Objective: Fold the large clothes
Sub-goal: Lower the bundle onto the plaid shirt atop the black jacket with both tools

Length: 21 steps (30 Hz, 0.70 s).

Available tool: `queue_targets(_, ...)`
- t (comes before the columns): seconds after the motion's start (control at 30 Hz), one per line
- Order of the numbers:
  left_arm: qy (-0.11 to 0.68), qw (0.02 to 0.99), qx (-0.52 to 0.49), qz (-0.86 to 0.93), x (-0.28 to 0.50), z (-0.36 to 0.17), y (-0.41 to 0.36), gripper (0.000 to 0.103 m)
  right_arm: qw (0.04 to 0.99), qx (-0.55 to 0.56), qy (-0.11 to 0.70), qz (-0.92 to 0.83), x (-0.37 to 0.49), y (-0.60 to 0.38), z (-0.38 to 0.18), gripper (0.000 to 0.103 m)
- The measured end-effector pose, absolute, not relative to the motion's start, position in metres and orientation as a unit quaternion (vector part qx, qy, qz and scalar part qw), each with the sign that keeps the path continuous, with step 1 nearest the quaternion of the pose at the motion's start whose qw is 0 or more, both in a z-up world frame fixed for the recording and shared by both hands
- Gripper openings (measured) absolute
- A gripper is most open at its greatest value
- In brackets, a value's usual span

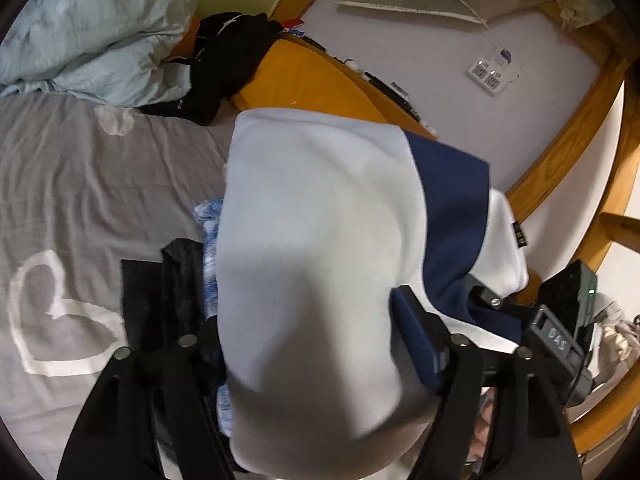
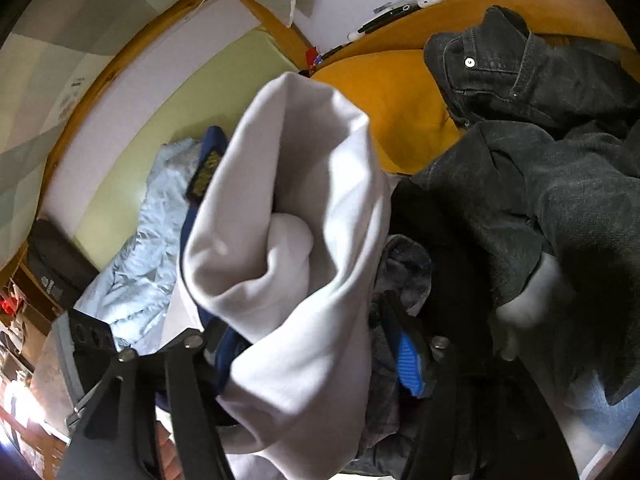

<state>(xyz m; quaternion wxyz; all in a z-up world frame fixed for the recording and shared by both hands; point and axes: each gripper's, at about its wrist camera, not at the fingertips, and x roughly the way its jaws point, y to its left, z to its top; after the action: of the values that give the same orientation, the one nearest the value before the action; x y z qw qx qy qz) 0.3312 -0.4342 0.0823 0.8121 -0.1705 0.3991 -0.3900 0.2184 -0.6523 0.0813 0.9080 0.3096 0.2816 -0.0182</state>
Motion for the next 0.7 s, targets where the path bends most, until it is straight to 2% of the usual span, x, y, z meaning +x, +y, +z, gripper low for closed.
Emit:
queue_targets(0.07, 0.386, 0.830, -0.152, -0.373, 0.326, 0.089, -0.425, 0.084, 0.912, 0.304, 0.273, -0.019, 0.216, -0.650, 0.085, 0.067)
queue_targets(0.2, 0.319, 0.879, -0.047, -0.351, 0.304, 0.117, -0.428, 0.084, 0.932, 0.269, 0.239, -0.043, 0.194, -0.651, 0.090, 0.075)
queue_targets(0.47, 0.310, 0.876, -0.089, -0.357, 0.305, 0.129, -0.404, 0.084, 0.941, 0.258, 0.212, -0.058, 0.180, -0.639, 0.109, 0.076)
queue_targets(0.7, 0.277, 0.897, -0.052, -0.341, 0.289, 0.143, -0.391, 0.085, 0.958, 0.202, 0.196, -0.061, 0.185, -0.607, 0.132, 0.081)
